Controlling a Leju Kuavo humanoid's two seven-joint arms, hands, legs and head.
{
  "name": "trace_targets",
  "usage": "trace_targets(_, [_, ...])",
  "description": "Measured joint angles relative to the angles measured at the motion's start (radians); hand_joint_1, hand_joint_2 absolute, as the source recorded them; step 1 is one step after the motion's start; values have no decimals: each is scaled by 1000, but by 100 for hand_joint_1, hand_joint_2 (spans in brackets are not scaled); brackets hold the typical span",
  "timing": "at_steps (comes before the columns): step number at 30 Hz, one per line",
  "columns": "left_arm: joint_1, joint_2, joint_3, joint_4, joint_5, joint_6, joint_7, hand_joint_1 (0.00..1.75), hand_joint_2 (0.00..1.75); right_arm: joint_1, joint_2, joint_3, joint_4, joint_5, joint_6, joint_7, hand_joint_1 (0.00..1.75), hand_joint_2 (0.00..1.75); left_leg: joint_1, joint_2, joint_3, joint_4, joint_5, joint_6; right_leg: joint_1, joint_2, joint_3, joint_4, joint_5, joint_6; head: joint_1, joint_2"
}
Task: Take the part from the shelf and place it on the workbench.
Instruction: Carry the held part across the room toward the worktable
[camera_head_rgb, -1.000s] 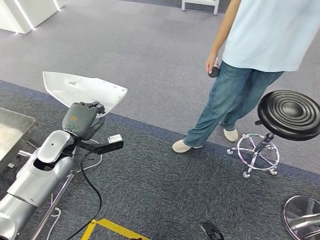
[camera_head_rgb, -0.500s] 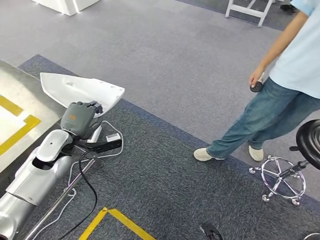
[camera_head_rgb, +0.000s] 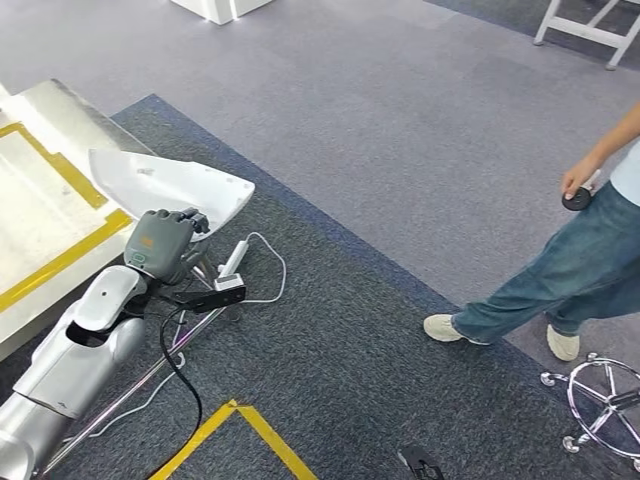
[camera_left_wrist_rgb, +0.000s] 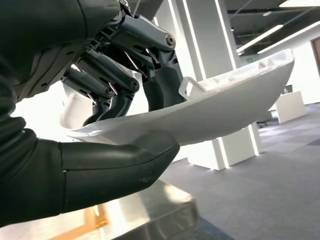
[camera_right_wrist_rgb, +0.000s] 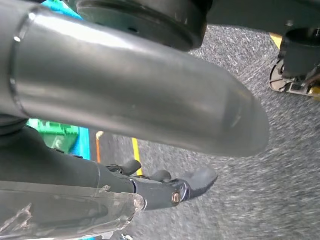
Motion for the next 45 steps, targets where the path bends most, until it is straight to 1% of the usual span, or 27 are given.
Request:
trace_targets(2, [3, -1, -3, 0, -3, 0, 0, 175, 175, 2, 0, 0, 0, 0, 0, 1, 0, 0, 4, 9, -41, 83, -18, -5, 0, -31, 2, 1, -4, -1, 0, 0])
trace_targets(3, [4, -1, -4, 0, -3, 0, -1, 175, 175, 2, 1, 0, 0, 0, 0, 1, 0, 0, 5, 12, -35, 69, 1, -7, 0, -45, 3, 2, -6, 0, 0, 0])
trace_targets(4, [4, -1, -5, 0, -4, 0, -1, 175, 175, 1, 2, 0, 0, 0, 0, 2, 0, 0, 7, 20, -11, 21, 35, -9, 0, -58, 6, 3, -9, 2, 0, 0])
trace_targets(6, [-1, -2, -5, 0, -4, 0, -1, 175, 175, 0, 5, 0, 0, -1, -1, 2, 0, 0, 3, 67, 60, -115, 93, -8, 4, -82, 13, 7, -18, 11, -2, 0])
trace_targets(8, [-6, -4, -6, 0, -4, 0, -1, 175, 175, -1, 7, 0, 0, -2, -2, 1, 0, 0, -3, 98, 96, -187, 107, 3, 13, -102, 19, 9, -28, 20, 1, 0])
trace_targets(10, [-6, -4, -6, 1, -4, 0, -1, 175, 175, -2, 7, 0, 0, -2, -3, 1, 0, 0, -5, 79, 96, -190, 102, 19, 15, -126, 28, 7, -35, 28, 5, 0])
trace_targets(11, [-5, -3, -6, 2, -4, 0, -1, 175, 175, -3, 7, 0, 0, -2, -3, 1, 0, 0, -4, 66, 96, -190, 101, 25, 14, -121, 29, 11, -42, 34, 7, 0])
trace_targets(13, [-7, -4, -6, 3, -4, 0, -1, 175, 175, -4, 8, 0, 0, -2, -3, 0, 0, 0, 2, 40, 97, -192, 103, 37, 8, -73, 3, 71, -80, 44, 13, 0])
trace_targets(15, [-8, -7, -7, 3, -4, 0, -1, 175, 175, -1, 8, 0, 0, -3, -4, -2, 0, 0, 4, 15, 98, -192, 103, 45, 6, -21, -64, 207, -143, 47, 20, 0])
trace_targets(17, [-6, -8, -9, 5, -5, 0, -1, 175, 175, 2, 9, 0, 0, -3, -4, -2, 0, 0, 4, -15, 98, -192, 103, 47, 7, -11, -122, 307, -166, 46, 22, 0])
trace_targets(18, [-5, -8, -10, 5, -5, 0, -2, 175, 175, 2, 9, 0, 0, -3, -4, -2, 0, 0, 4, -31, 99, -191, 103, 46, 7, -9, -126, 301, -148, 43, 22, 0])
trace_targets(19, [-4, -8, -11, 6, -5, 0, -2, 175, 175, 2, 10, 0, 0, -3, -4, -2, 0, 0, 4, -47, 100, -191, 103, 46, 6, -4, -112, 254, -111, 40, 22, 0])
trace_targets(21, [-5, -8, -11, 6, -5, 1, -2, 175, 175, 1, 10, 0, 0, -3, -5, -2, 0, 0, 5, -76, 101, -190, 102, 41, 0, 39, -54, 112, -36, 35, 22, 0])
trace_targets(23, [-7, -8, -12, 8, -6, 3, -3, 175, 175, 0, 12, 0, 0, -4, -5, -6, 0, 0, 7, -101, 95, -188, 105, 30, -5, 81, -15, 32, -12, 33, 21, 0])
trace_targets(25, [-6, -5, -13, 13, -8, 5, -5, 175, 175, 1, 16, 0, 0, -5, -4, -10, 0, 0, 12, -126, 88, -191, 111, 15, -4, 75, -7, 23, -15, 28, 21, 0])
trace_targets(26, [-5, -3, -13, 14, -9, 6, -6, 175, 175, 0, 18, 0, 0, -6, -3, -7, 0, 0, 12, -124, 87, -192, 112, 8, -4, 63, -6, 21, -13, 23, 21, 0])
trace_targets(27, [-5, -1, -13, 15, -9, 6, -6, 175, 175, -2, 21, -1, 0, -6, -3, -3, 0, 0, 10, -106, 82, -183, 104, 3, -5, 51, -3, 19, -11, 17, 16, 0])
trace_targets(28, [-7, 0, -13, 16, -10, 6, -7, 175, 175, -3, 23, -1, 0, -6, -3, 0, 0, 0, 7, -76, 67, -155, 86, -1, -6, 38, -1, 15, -9, 11, 11, 0])
trace_targets(30, [-11, 0, -13, 17, -11, 6, -9, 175, 175, -2, 24, -1, 0, -9, -3, 0, 0, 0, 4, -9, 9, -33, 23, -7, -4, 11, 0, 13, -9, 2, 2, 0])
trace_targets(32, [-10, -1, -15, 20, -12, 6, -10, 175, 175, 0, 24, -2, 0, -14, -4, 0, 0, 0, 5, 11, -46, 82, -16, -10, -1, -20, 0, 13, -11, 0, 1, 0])
trace_targets(33, [-8, -1, -15, 22, -13, 6, -12, 175, 175, 1, 24, -2, 0, -16, -4, 1, 0, 0, 5, 13, -49, 90, -8, -10, -1, -34, 1, 13, -12, 0, 1, 0])
trace_targets(34, [-8, 0, -16, 24, -13, 6, -12, 175, 175, 0, 25, -2, 0, -17, -4, 2, 0, 0, 5, 16, -32, 57, 17, -9, -1, -48, 3, 13, -14, 0, 1, 0])
trace_targets(36, [-10, 0, -15, 25, -14, 6, -14, 175, 175, -1, 26, -3, 0, -17, -4, 2, 0, 0, 1, 52, 47, -83, 79, -7, 2, -73, 9, 13, -19, 5, 0, 0])
trace_targets(38, [-14, -1, -16, 25, -14, 7, -15, 175, 175, -2, 27, -3, 0, -17, -5, 2, 0, 0, -5, 82, 99, -181, 104, 3, 9, -94, 14, 14, -26, 14, 1, 0])
trace_targets(41, [-14, 0, -15, 28, -14, 7, -16, 175, 175, -4, 27, -3, 0, -17, -5, 2, 0, 0, -7, 57, 102, -197, 103, 21, 12, -119, 23, 11, -35, 28, 2, 0])
trace_targets(43, [-16, 1, -15, 29, -14, 7, -17, 175, 175, -5, 27, -3, -1, -19, -6, 2, 0, 0, -1, 36, 103, -199, 105, 33, 8, -83, 9, 47, -63, 40, 6, 0])
trace_targets(45, [-17, -2, -16, 31, -16, 8, -19, 175, 175, -3, 28, -3, -1, -21, -8, -1, 0, 0, 3, 22, 103, -199, 106, 41, 6, -27, -45, 166, -124, 46, 12, 0])
